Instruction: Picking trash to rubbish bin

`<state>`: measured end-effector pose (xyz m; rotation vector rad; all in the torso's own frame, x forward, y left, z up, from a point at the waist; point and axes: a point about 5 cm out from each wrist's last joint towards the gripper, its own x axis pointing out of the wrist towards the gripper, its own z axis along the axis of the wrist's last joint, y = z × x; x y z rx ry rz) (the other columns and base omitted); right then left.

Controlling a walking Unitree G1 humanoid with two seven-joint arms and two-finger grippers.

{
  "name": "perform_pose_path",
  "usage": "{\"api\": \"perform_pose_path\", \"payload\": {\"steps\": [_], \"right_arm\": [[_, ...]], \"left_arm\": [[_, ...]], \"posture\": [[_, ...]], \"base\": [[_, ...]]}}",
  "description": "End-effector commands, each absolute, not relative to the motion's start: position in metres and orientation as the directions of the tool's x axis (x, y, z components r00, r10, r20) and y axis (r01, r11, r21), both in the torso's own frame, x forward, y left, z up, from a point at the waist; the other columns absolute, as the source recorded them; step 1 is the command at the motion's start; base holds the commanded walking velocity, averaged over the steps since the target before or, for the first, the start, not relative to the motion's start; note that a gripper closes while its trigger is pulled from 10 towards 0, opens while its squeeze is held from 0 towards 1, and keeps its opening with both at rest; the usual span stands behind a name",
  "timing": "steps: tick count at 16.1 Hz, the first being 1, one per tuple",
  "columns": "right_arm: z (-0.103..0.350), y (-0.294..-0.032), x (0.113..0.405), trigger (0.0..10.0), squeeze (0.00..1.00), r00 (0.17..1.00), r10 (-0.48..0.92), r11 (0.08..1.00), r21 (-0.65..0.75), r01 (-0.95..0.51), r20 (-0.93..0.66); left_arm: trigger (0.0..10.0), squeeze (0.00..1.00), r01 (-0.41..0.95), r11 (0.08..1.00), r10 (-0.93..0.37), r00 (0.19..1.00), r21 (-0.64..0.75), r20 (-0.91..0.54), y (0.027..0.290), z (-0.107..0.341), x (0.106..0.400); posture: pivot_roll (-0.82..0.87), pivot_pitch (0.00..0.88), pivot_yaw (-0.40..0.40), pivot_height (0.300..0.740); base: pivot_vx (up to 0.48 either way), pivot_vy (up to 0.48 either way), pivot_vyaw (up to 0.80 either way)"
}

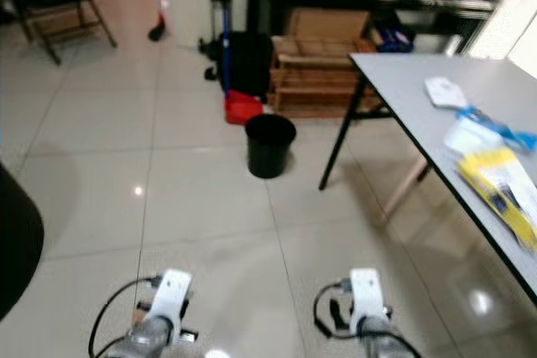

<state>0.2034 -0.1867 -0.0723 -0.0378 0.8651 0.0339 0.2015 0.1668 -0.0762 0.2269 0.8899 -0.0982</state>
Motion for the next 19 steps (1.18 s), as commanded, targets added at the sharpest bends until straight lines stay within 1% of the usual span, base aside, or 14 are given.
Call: {"api": "perform_pose_path", "payload": {"steps": [1, 6, 11, 14, 19], "right_arm": [[-0.071, -0.180, 0.208, 10.0, 0.00, 0.660, 0.028, 0.999, -0.003, -0.046, -0.750], [-0.070, -0.177, 0.210, 10.0, 0.00, 0.679, 0.022, 1.000, 0.026, -0.004, -0.734], [-0.072, -0.165, 0.206, 10.0, 0.00, 0.672, 0.039, 0.998, 0.064, 0.013, -0.740], [-0.073, -0.162, 0.206, 10.0, 0.00, 0.670, 0.048, 0.997, 0.076, 0.013, -0.741], [-0.073, -0.159, 0.206, 10.0, 0.00, 0.668, 0.062, 0.997, 0.080, -0.005, -0.741]], "left_arm": [[10.0, 0.00, 0.168, 0.970, 0.030, 0.630, 0.174, -0.776, 0.174, -0.074, 0.204], [10.0, 0.00, 0.190, 0.964, 0.027, 0.631, 0.188, -0.775, 0.177, -0.073, 0.207], [10.0, 0.00, 0.222, 0.952, 0.020, 0.638, 0.208, -0.770, 0.181, -0.068, 0.214], [10.0, 0.00, 0.235, 0.948, 0.016, 0.641, 0.216, -0.768, 0.183, -0.066, 0.217], [10.0, 0.00, 0.232, 0.949, 0.013, 0.644, 0.211, -0.765, 0.180, -0.065, 0.220]], "posture": [[-0.04, 0.064, -0.122, 0.740], [-0.03, 0.061, -0.089, 0.740], [-0.02, 0.048, -0.041, 0.740], [-0.02, 0.037, -0.032, 0.740], [-0.01, 0.020, -0.039, 0.740]], "base": [[0.296, 0.000, 0.00], [0.293, 0.000, 0.00], [0.291, 0.000, 0.00], [0.291, 0.000, 0.00], [0.285, 0.000, 0.00]]}}
